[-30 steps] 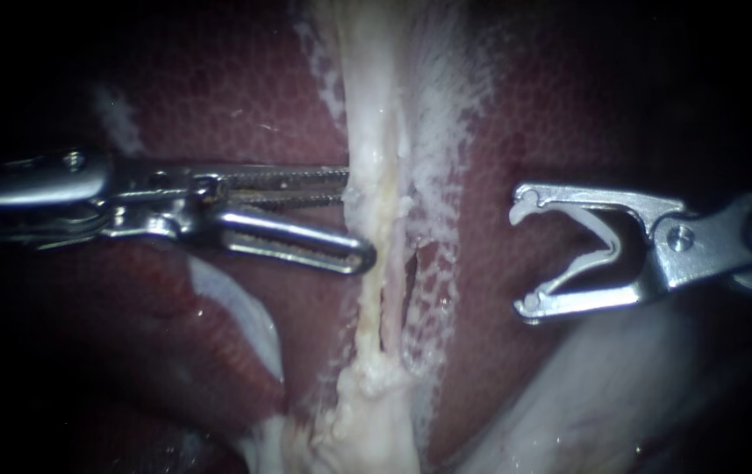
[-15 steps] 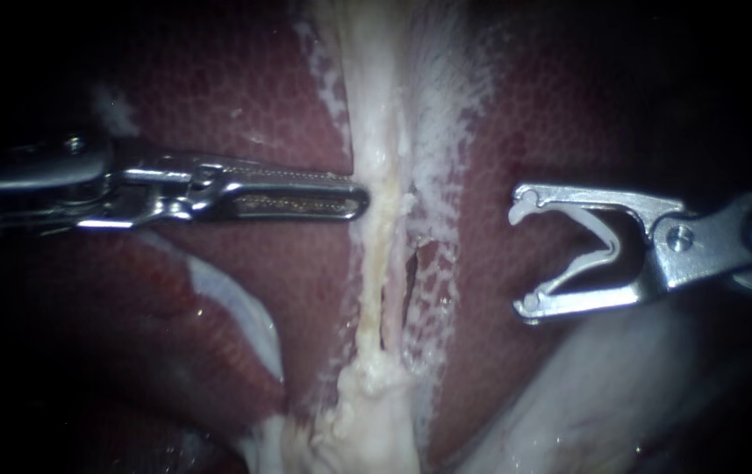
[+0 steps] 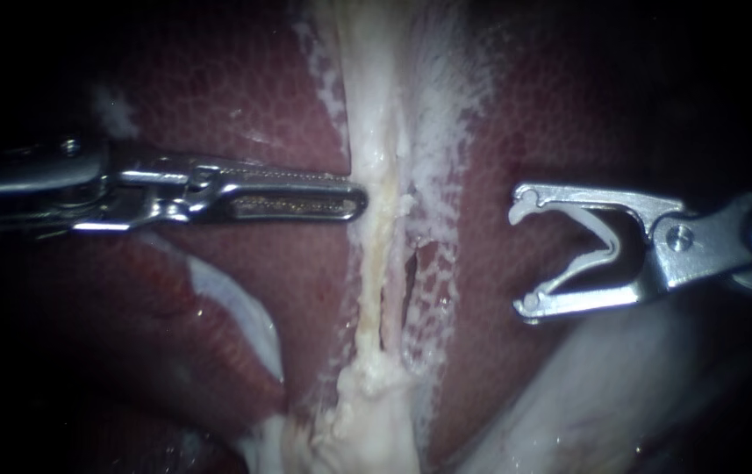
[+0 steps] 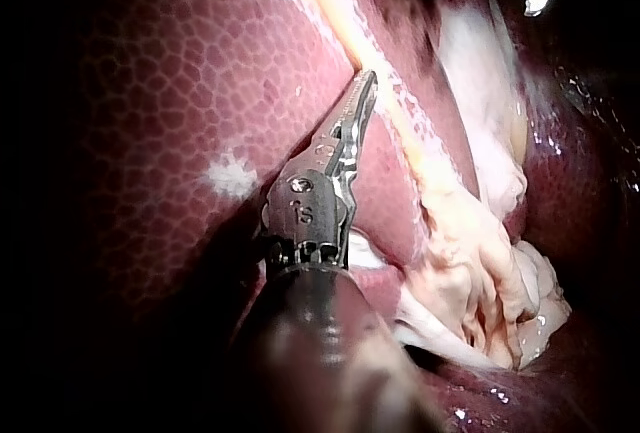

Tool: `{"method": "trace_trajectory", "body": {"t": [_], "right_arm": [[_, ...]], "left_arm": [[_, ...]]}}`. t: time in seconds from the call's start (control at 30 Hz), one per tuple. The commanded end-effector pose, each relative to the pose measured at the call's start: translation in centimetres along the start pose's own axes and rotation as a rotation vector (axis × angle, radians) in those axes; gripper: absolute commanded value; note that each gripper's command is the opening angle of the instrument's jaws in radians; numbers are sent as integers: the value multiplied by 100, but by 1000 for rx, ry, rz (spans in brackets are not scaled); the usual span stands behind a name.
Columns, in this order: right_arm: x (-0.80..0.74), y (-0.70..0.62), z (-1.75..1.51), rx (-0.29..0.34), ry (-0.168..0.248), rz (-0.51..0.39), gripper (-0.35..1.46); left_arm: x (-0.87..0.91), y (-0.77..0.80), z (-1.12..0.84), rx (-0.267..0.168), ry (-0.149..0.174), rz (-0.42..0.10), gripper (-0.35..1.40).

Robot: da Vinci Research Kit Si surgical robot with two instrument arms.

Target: Grabbing gallbladder

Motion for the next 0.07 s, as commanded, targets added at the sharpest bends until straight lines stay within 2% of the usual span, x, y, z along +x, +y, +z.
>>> {"method": "trace_trajectory", "body": {"t": [0.03, 0.07], "right_arm": [[0, 0, 0, 0, 0, 0, 60], [0, 0, 0, 0, 0, 0, 60]], "left_arm": [[0, 0, 0, 0, -1, 0, -35], [0, 0, 0, 0, -1, 0, -35]]}}
